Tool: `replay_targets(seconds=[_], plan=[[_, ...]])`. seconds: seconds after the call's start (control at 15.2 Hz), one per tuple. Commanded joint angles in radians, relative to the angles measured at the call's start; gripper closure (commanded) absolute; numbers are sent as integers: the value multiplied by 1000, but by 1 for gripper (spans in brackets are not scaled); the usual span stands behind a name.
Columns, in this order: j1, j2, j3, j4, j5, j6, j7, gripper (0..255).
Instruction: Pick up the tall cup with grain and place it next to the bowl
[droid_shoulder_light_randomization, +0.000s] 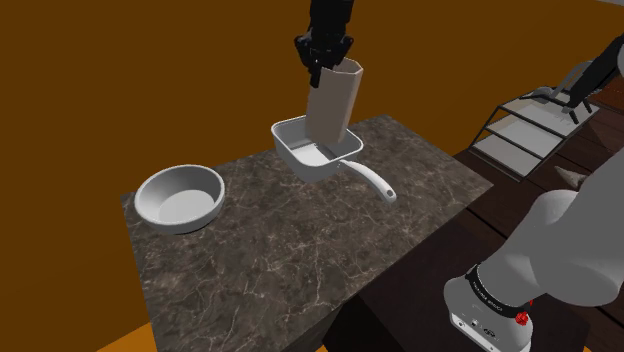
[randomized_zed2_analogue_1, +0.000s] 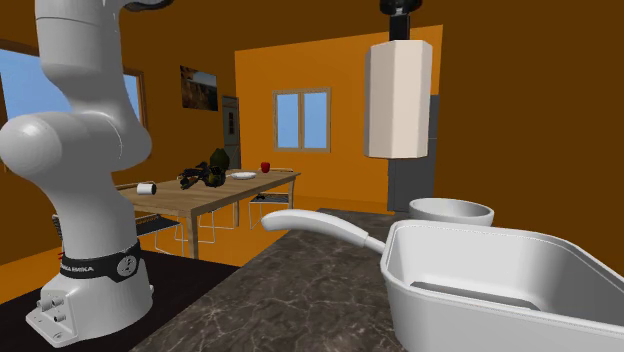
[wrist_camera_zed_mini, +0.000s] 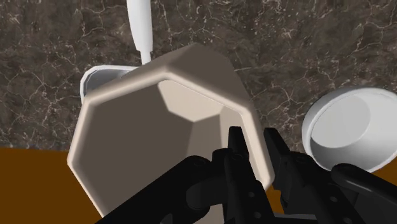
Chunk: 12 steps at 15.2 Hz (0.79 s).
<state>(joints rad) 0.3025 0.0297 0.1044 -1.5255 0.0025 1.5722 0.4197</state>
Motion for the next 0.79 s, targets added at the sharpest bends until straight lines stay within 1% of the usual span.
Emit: replay_targets(seconds=[0.0,0.4,0.73], plan=[[25,32,23,45,-6,-12,50,255],[108,149,84,197,-34,-48,189,255],[195,289,122,392,-74,-107,299,255]])
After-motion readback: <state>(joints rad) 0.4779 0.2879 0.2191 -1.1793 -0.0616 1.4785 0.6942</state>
